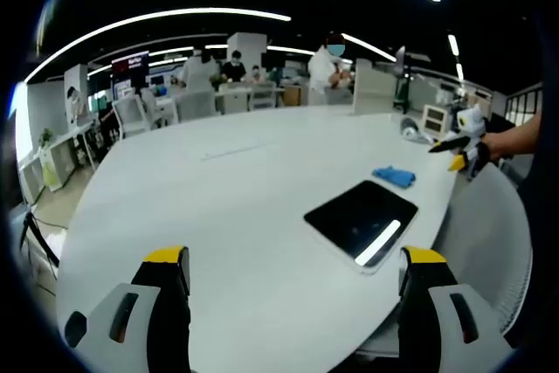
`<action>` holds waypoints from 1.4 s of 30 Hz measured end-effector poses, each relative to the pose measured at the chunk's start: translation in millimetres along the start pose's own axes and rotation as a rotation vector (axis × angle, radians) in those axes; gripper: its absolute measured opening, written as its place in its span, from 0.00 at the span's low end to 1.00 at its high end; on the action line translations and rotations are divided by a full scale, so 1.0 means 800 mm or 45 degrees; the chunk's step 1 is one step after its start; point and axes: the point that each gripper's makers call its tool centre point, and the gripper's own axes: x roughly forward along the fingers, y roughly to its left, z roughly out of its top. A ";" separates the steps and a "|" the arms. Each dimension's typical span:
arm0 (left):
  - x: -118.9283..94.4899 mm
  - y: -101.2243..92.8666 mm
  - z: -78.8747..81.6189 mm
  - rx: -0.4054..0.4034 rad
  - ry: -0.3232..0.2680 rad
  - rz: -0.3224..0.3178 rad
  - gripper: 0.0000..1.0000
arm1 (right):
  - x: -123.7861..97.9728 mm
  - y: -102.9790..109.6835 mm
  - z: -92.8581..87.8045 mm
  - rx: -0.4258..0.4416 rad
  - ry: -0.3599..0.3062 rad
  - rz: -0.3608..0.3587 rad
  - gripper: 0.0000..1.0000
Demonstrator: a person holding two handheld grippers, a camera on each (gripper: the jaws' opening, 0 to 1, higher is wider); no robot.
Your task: Wipe the mirror surface with the cleaning cloth until all visible marks leave the cleaned area.
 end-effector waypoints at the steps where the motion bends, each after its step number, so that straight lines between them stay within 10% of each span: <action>1: 0.000 0.000 0.001 -0.003 -0.002 -0.001 1.00 | 0.000 -0.001 0.000 0.001 -0.001 -0.002 1.00; 42: -0.001 0.007 -0.001 -0.020 -0.018 -0.009 1.00 | -0.001 -0.002 0.012 0.049 -0.017 -0.019 1.00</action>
